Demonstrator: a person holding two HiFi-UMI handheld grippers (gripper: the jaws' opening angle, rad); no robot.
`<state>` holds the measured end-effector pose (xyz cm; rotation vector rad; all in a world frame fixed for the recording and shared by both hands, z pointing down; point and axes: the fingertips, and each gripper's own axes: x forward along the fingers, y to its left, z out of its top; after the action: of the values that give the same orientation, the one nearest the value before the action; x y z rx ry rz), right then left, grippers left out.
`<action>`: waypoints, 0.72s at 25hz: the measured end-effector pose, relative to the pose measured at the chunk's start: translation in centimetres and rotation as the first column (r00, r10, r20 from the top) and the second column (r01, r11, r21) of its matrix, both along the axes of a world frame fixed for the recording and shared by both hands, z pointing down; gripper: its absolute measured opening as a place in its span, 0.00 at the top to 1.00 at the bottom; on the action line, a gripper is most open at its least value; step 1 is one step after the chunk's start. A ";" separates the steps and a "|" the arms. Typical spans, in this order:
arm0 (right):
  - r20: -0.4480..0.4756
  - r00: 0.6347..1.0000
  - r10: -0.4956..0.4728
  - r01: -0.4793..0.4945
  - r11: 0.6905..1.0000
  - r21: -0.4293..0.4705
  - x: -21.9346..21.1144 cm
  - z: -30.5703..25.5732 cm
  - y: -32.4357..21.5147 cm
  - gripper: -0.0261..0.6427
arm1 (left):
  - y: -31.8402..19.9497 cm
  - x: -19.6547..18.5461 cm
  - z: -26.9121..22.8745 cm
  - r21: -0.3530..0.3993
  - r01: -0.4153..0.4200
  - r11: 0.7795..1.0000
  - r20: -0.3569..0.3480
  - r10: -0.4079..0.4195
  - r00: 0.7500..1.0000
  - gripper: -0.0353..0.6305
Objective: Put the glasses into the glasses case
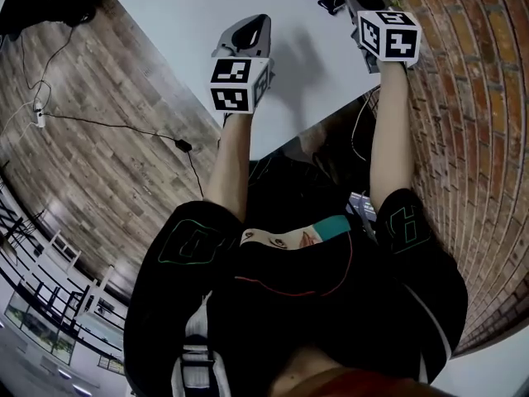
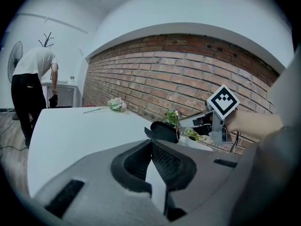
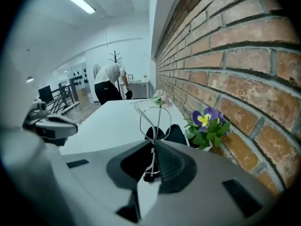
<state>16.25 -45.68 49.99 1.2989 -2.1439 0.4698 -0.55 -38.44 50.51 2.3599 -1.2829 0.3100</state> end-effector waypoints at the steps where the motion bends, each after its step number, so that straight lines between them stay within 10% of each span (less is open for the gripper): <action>1: -0.007 1.000 -0.005 0.005 1.000 -0.007 -0.1 0.2 -0.4 0.91 | -0.1 0.0 0.1 -0.001 0.001 1.000 -0.002 -0.001 1.000 0.94; 18: -0.148 0.986 -0.070 0.036 0.975 -0.220 -1.6 5.4 -4.6 0.90 | -1.5 -2.8 1.9 -0.042 0.059 0.997 -0.028 -0.060 0.998 0.94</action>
<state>14.61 -50.26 55.36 1.1169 -1.9343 0.5452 -3.31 -39.93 52.44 2.2784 -1.3182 0.2805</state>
